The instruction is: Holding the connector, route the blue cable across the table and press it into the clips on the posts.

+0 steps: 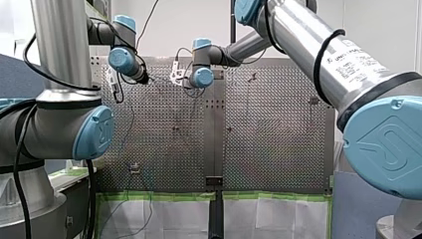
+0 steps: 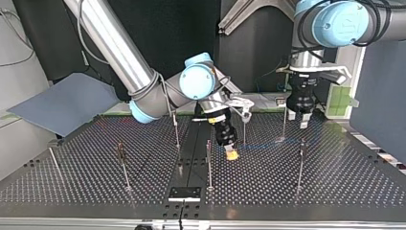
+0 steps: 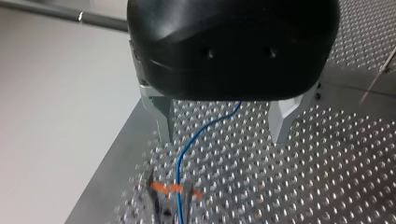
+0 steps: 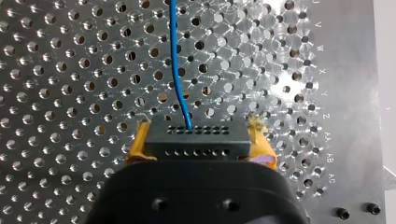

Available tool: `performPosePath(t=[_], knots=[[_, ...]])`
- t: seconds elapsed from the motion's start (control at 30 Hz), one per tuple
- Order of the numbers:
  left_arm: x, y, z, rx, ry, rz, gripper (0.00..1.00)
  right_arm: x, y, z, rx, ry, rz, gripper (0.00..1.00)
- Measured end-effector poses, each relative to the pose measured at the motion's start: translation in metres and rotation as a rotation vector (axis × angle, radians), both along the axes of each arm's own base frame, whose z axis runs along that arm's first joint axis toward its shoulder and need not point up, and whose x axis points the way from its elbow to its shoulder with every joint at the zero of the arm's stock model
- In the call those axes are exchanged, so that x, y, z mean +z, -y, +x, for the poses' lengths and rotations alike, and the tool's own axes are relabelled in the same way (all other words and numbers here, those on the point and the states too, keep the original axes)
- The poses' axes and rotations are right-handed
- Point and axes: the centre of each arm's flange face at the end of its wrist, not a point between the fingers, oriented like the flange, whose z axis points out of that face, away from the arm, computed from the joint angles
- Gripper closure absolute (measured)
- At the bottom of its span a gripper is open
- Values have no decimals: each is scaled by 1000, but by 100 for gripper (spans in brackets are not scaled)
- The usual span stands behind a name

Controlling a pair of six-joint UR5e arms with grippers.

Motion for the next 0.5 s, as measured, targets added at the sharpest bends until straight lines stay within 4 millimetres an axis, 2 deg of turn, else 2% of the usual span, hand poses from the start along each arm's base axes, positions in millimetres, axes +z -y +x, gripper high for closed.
performPosePath(t=[0.33, 0.5], knots=[[-8, 15, 18, -57, 35, 86, 0, -2, 5, -2, -7, -2, 2, 100], [-4, 21, 24, -52, 75, 117, 0, -3, 7, -3, -10, -3, 2, 100]])
